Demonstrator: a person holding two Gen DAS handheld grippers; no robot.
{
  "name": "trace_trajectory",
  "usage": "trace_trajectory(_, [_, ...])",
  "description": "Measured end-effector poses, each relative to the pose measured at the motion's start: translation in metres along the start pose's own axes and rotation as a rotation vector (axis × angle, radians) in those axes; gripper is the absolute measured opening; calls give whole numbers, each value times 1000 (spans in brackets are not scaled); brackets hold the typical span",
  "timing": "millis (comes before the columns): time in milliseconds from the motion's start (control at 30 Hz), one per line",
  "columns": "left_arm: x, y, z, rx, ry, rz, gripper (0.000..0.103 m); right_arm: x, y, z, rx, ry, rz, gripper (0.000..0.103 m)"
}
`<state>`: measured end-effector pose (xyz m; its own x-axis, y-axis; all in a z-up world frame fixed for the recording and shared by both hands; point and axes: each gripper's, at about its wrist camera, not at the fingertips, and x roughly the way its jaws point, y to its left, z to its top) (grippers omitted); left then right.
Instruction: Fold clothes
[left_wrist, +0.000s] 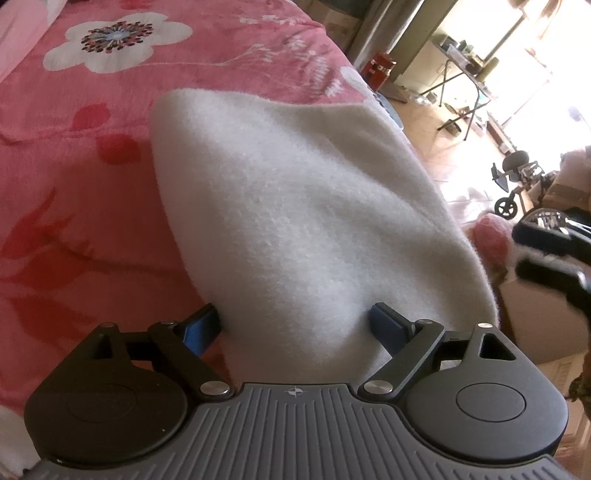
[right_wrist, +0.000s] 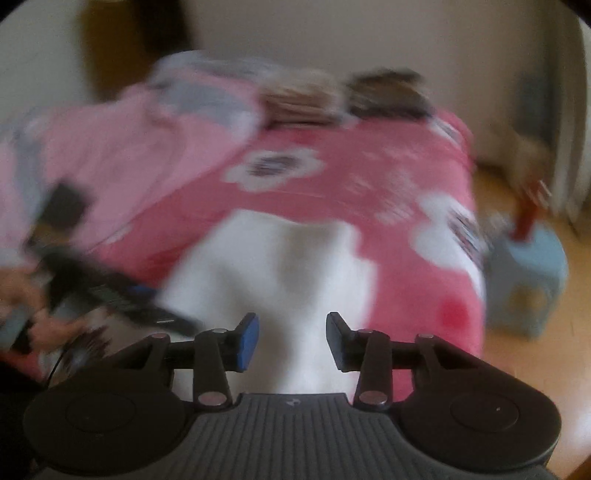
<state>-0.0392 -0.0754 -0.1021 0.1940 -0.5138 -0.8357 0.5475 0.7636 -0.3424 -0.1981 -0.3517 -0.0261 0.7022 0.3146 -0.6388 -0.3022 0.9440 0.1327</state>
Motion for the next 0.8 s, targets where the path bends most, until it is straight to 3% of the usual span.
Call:
trace_trajectory(100, [-1,3,-2,-4,-11,-16,88,28,18,-10,-90,88,-13,36])
trace_trajectory(167, [-5,11,-5,-24,-21,-57,87,57,10,-31,-89,177,-57,26])
trace_trajectory(333, [-13,34,-17,-90,-35,-144,86,57,2,-35,-39,186,-44,26])
trace_trajectory(400, [-8,35,-19,-50,-41,-145,91,56,4,-33,-47,202,-52,26])
trace_trajectory(433, [-3,38,-19,-53,-36,-142,98,56,6,-32,-52,210,-57,26])
trace_trajectory(467, [2,43,-20,-77,-24,-152,99,56,7,-31,-57,218,-61,25])
trace_trajectory(567, [19,71,-21,-301,72,-269,98,50,30,-12,-110,225,-98,25])
trace_trajectory(600, [20,74,-22,-316,73,-282,98,46,38,-6,-135,202,-91,25])
trace_trajectory(700, [19,68,-22,-287,56,-273,98,42,59,8,-173,163,-24,25])
trace_trajectory(800, [18,65,-20,-269,57,-268,97,74,62,-9,-213,274,-58,25])
